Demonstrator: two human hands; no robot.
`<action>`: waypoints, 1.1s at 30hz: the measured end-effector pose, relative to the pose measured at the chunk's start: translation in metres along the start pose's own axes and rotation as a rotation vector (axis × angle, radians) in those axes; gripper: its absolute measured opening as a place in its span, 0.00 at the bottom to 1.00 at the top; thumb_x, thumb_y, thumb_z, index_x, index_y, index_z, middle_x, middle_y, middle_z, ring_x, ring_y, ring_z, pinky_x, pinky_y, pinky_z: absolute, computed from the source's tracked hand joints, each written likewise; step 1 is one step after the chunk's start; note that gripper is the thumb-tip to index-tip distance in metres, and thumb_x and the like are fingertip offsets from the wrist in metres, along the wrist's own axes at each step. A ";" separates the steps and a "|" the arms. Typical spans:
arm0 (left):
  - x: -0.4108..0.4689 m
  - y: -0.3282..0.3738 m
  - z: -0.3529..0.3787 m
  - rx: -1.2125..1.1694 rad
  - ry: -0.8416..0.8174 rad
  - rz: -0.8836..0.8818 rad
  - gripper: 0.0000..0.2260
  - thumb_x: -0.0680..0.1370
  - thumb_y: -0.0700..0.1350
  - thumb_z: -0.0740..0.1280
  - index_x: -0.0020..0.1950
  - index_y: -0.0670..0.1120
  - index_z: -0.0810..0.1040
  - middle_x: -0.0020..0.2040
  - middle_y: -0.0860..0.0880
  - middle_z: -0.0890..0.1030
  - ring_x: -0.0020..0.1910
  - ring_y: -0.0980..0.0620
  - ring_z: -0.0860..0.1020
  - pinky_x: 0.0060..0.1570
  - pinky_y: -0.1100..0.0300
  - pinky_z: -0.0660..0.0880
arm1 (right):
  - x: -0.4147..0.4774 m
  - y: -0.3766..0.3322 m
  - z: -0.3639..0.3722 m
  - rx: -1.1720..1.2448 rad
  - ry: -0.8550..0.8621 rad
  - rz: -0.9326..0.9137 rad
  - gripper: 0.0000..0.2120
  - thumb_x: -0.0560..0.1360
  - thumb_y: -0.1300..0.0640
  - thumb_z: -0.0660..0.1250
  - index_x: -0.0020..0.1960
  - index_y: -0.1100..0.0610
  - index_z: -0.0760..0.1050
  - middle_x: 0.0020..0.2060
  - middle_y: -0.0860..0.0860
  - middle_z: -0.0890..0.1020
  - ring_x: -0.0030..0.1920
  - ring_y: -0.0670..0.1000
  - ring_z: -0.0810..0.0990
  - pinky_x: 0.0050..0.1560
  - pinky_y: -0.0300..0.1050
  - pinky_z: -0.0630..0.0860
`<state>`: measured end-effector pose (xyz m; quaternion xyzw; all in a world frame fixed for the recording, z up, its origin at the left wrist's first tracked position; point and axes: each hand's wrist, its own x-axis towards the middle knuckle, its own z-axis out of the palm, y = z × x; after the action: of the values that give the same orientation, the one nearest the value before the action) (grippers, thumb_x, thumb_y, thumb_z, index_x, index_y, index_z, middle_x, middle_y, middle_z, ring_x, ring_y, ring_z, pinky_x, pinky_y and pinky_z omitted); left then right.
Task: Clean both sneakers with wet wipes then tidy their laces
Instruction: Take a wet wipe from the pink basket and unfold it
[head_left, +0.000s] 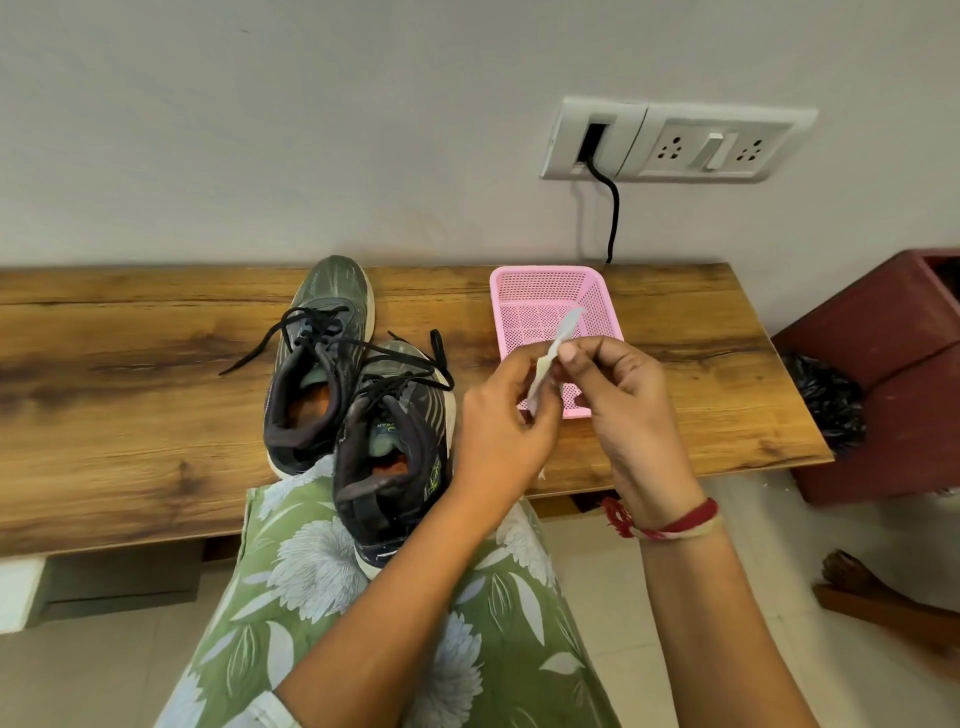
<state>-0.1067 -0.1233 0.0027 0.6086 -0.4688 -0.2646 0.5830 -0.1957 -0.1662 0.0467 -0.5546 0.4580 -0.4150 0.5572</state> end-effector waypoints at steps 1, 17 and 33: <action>0.000 0.002 0.000 -0.105 -0.021 -0.069 0.11 0.72 0.47 0.63 0.54 0.52 0.77 0.36 0.53 0.81 0.34 0.53 0.78 0.35 0.57 0.77 | 0.001 0.001 -0.001 -0.028 -0.015 -0.003 0.05 0.76 0.65 0.63 0.45 0.63 0.78 0.36 0.52 0.81 0.38 0.45 0.79 0.41 0.36 0.75; 0.014 0.021 -0.012 -0.605 0.020 -0.698 0.05 0.77 0.36 0.61 0.42 0.42 0.73 0.37 0.44 0.76 0.33 0.52 0.76 0.26 0.63 0.75 | 0.008 0.013 0.000 -0.428 -0.160 -0.016 0.07 0.76 0.53 0.65 0.39 0.48 0.76 0.36 0.46 0.79 0.42 0.49 0.77 0.48 0.56 0.75; 0.036 0.026 -0.018 -0.695 0.379 -0.908 0.05 0.80 0.43 0.59 0.46 0.50 0.72 0.46 0.48 0.78 0.46 0.50 0.78 0.47 0.53 0.78 | 0.015 0.003 -0.020 -0.073 0.174 0.015 0.09 0.70 0.61 0.62 0.31 0.57 0.68 0.27 0.50 0.72 0.31 0.48 0.69 0.34 0.44 0.67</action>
<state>-0.0826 -0.1441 0.0386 0.5582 0.0641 -0.5117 0.6500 -0.2116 -0.1855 0.0433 -0.5331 0.5238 -0.4402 0.4978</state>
